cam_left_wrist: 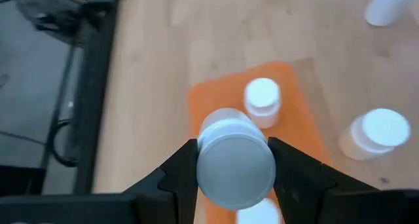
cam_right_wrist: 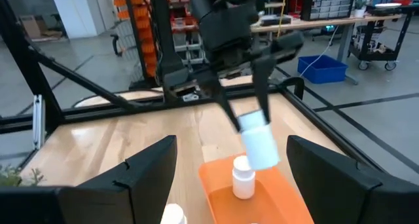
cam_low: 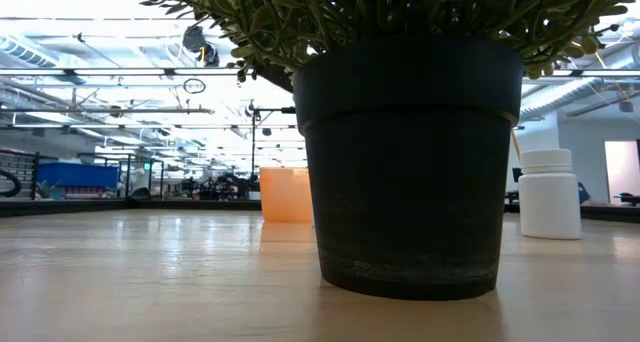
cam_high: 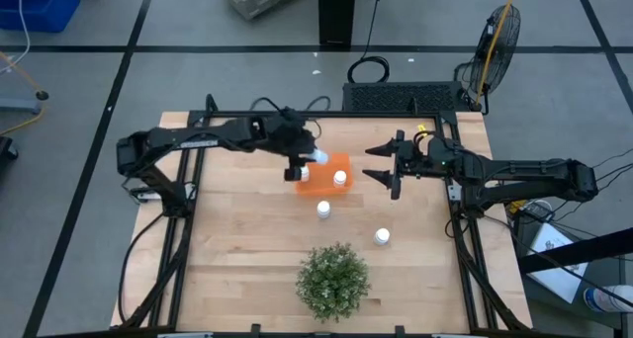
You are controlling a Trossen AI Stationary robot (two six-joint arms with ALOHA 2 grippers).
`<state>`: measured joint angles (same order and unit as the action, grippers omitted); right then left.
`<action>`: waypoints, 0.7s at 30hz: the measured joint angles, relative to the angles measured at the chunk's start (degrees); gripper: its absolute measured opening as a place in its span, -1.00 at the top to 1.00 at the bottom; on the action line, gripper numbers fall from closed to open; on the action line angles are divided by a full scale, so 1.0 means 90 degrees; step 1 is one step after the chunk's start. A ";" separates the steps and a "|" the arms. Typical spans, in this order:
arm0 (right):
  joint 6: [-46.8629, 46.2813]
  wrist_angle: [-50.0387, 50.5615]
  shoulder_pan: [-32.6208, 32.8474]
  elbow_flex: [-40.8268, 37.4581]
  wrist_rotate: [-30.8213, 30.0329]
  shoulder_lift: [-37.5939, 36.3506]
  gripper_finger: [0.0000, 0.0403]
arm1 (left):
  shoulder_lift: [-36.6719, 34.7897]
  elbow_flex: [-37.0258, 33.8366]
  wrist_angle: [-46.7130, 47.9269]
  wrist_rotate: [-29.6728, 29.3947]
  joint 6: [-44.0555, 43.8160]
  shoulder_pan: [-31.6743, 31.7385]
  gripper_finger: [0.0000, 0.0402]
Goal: Pick and place pill bottles into a basket
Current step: Put the white pill bottle into the orange bin
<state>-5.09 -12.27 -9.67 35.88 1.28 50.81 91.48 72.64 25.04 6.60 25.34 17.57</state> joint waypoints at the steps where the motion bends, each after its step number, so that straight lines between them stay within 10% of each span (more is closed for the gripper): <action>1: 0.0018 0.0036 0.0000 0.0000 0.0000 0.0000 -0.38 | 0.0071 0.0000 0.0008 0.0022 0.0000 -0.0050 0.20; 21: -0.0026 0.0092 0.0000 -0.0002 -0.0008 0.0000 -0.38 | 0.0447 -0.0005 0.1322 -0.0413 -0.0584 -0.0934 0.20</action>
<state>-5.32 -11.44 -9.67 35.86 1.20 50.81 95.50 72.60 36.94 2.88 20.09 9.17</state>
